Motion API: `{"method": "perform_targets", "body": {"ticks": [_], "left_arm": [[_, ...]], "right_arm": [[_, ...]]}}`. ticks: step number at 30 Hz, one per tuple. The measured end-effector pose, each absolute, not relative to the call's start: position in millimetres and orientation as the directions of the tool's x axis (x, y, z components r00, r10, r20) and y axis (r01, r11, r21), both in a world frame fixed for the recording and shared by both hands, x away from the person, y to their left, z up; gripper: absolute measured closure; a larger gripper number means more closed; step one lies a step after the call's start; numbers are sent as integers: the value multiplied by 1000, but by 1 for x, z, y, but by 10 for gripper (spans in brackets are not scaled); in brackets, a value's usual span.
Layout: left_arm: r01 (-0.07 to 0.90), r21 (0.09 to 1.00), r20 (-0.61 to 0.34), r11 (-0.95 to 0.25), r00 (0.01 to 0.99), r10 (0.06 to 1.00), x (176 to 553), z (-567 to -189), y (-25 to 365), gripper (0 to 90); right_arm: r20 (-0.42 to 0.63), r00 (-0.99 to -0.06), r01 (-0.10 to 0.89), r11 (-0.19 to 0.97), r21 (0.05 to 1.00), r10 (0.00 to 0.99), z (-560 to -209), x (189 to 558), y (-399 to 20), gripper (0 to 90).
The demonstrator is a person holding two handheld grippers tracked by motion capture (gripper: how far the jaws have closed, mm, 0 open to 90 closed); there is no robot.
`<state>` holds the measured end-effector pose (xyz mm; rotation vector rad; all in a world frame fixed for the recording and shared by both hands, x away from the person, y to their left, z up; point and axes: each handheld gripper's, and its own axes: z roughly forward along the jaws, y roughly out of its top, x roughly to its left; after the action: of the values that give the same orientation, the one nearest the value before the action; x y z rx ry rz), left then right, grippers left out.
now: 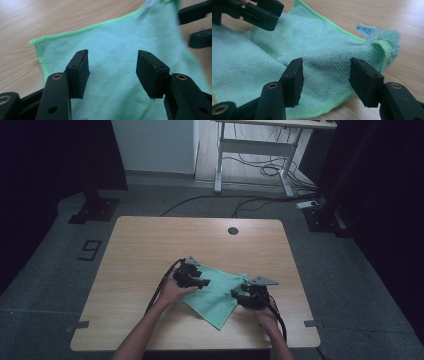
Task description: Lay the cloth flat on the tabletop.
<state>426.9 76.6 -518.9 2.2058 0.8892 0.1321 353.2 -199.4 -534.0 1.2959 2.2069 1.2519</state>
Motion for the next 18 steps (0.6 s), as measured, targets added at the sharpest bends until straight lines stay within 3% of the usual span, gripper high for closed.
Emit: {"method": "perform_targets", "body": {"ticks": [18], "left_arm": [[579,636,-113,-511,724,680,429,-534,86,451]], "right_arm": [[146,-499,609,226,760,854,-550,375,-187,429]]}}
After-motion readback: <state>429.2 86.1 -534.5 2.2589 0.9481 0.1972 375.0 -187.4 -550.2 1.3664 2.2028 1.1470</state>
